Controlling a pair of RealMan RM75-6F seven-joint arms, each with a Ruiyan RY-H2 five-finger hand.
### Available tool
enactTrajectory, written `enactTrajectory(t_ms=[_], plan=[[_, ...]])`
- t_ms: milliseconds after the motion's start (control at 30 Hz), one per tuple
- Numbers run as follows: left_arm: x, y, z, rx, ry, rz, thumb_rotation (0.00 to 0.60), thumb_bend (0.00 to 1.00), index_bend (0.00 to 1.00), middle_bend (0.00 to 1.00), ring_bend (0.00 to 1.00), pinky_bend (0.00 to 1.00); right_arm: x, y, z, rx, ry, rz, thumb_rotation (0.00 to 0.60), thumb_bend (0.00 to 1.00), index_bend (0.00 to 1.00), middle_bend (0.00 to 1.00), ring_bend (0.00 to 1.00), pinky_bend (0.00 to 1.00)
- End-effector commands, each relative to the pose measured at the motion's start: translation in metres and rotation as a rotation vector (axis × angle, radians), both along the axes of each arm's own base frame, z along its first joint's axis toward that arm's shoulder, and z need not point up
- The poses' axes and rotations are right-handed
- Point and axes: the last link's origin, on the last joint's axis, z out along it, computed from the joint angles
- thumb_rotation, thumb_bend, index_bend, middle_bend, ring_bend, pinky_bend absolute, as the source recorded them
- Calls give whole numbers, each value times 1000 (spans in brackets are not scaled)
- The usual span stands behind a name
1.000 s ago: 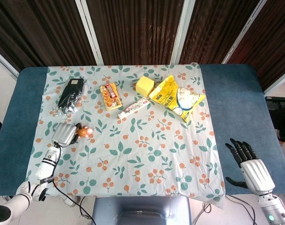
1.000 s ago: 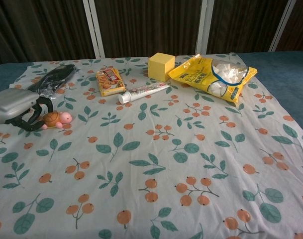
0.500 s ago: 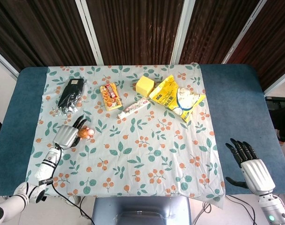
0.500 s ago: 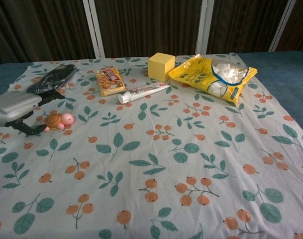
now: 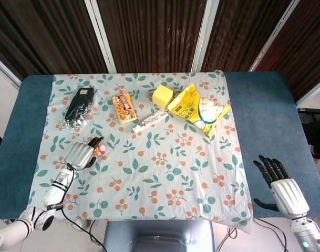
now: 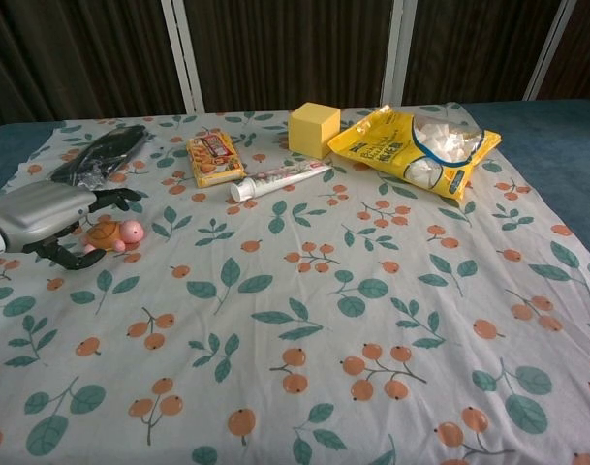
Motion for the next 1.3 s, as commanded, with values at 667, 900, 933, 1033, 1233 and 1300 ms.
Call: enactTrajectory(t_ms=[667,900,933,1033,1233,1300], plan=[[-9,5,-2,58,21,-2,600,409,599,575,930,1000,0,0,-1,11,1,-5,600,128,0,0,0,0],[-4,5,-1,76,-50,-47,600,406,762,756,943,1000,0,-1,-2,13,3,-5,600,128,0,0,0,0],[-4,5,-1,75,-49,-50,600,407,754,749,943,1000,0,-1,-2,14,3,-5,600,128,0,0,0,0],[-8,5,-2,66,-19,-51,600,409,628,607,940,1000,0,0,-2,13,3,-4,600,128,0,0,0,0],[-14,6,-4,43,27,-18,600,408,68,163,908,1000,0,0,-2,14,2,-4,600,128,0,0,0,0],[-15,6,-4,38,32,-16,600,408,7,73,903,1000,0,0,-1,13,2,-4,600,128,0,0,0,0]])
